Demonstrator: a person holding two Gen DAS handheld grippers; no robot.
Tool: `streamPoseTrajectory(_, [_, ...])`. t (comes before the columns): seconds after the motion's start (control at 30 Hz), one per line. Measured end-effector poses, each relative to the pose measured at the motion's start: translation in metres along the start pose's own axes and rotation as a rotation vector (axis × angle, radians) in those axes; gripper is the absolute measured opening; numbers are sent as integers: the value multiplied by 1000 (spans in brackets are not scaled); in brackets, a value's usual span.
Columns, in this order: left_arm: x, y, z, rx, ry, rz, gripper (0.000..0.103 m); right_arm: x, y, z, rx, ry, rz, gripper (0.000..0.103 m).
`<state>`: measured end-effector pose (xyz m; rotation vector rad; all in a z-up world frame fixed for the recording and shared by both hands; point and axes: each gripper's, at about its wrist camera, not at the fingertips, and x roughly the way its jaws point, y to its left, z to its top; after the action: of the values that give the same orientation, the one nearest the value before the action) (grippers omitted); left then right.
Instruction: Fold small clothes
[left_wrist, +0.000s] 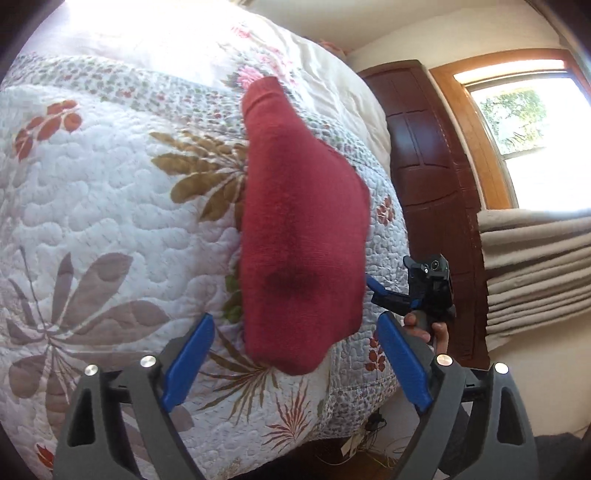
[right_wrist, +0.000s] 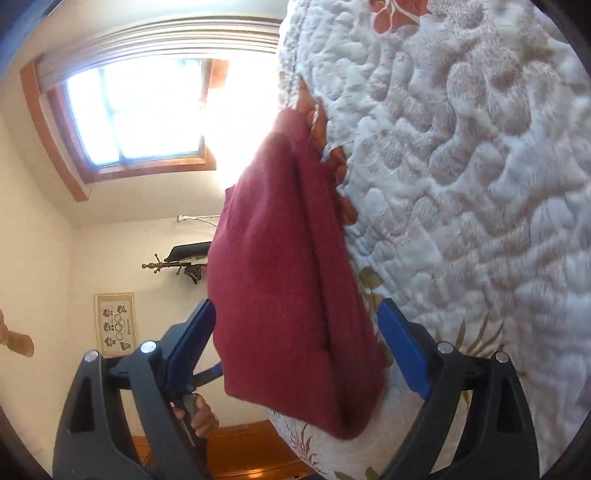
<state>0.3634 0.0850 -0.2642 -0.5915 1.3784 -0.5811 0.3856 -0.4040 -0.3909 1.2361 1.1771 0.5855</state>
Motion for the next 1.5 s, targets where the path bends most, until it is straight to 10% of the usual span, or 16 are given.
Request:
streamPoseTrajectory(0.33, [59,32,18,-165,182,-246,90,56,3,48,-37,181,73,86])
streamPoseTrajectory(0.63, [94,20,28,-149,233,-244,88,83,20,67,-49,218,107,82])
streamPoseTrajectory(0.73, [98,23,29,-208,234,-182,63,89,28,68,-57,207,93,76])
streamPoseTrajectory(0.9, [93,23,25,-239,212,-183,43,86,43,60,-80,160,76,44])
streamPoseTrajectory(1.5, [-4,14,-9,-113,94,-268,32,109,166,16,-248,70,15,38])
